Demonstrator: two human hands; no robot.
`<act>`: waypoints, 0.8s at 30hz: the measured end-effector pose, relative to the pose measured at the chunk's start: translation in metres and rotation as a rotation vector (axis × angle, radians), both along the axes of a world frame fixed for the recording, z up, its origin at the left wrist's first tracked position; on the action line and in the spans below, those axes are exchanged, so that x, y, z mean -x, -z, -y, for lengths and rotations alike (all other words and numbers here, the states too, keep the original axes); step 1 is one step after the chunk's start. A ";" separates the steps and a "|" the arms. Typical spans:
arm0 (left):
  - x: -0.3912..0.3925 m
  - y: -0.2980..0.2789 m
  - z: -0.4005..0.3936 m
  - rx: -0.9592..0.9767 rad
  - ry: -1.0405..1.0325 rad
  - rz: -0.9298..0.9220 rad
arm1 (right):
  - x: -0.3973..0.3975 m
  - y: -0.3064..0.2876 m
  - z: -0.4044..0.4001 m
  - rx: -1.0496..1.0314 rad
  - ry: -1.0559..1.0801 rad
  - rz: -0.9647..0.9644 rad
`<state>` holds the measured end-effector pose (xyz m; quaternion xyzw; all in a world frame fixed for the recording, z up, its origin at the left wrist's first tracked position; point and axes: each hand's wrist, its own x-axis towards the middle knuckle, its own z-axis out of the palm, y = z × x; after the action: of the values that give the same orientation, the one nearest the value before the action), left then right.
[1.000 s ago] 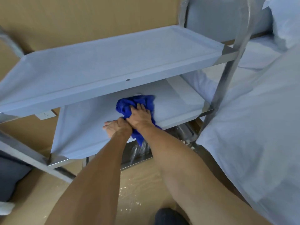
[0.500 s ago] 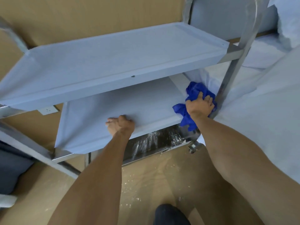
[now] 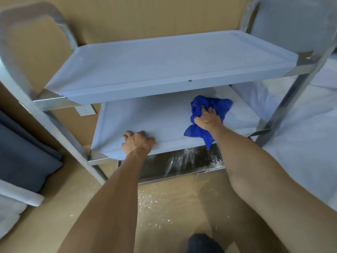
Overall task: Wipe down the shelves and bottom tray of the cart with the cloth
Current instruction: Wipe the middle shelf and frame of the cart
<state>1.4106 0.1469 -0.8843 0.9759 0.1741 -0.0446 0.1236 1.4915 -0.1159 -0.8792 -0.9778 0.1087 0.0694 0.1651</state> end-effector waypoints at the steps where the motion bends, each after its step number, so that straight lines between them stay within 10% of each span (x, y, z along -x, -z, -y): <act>1: 0.000 0.001 -0.001 -0.002 -0.004 0.000 | -0.008 0.000 -0.029 -0.011 -0.058 -0.001; 9: -0.001 -0.002 -0.004 0.040 0.007 -0.052 | 0.004 0.005 -0.176 -0.010 -0.375 0.086; 18: -0.015 -0.024 0.033 0.047 -0.253 -0.121 | 0.057 0.013 0.003 0.023 0.215 0.160; 24: -0.040 -0.018 0.072 0.061 -0.057 -0.037 | 0.056 0.007 0.124 0.011 0.449 0.077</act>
<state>1.4510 0.0752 -0.8665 0.9654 0.2027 -0.0642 0.1512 1.4358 -0.2400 -0.8860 -0.9319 0.3174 -0.0068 0.1752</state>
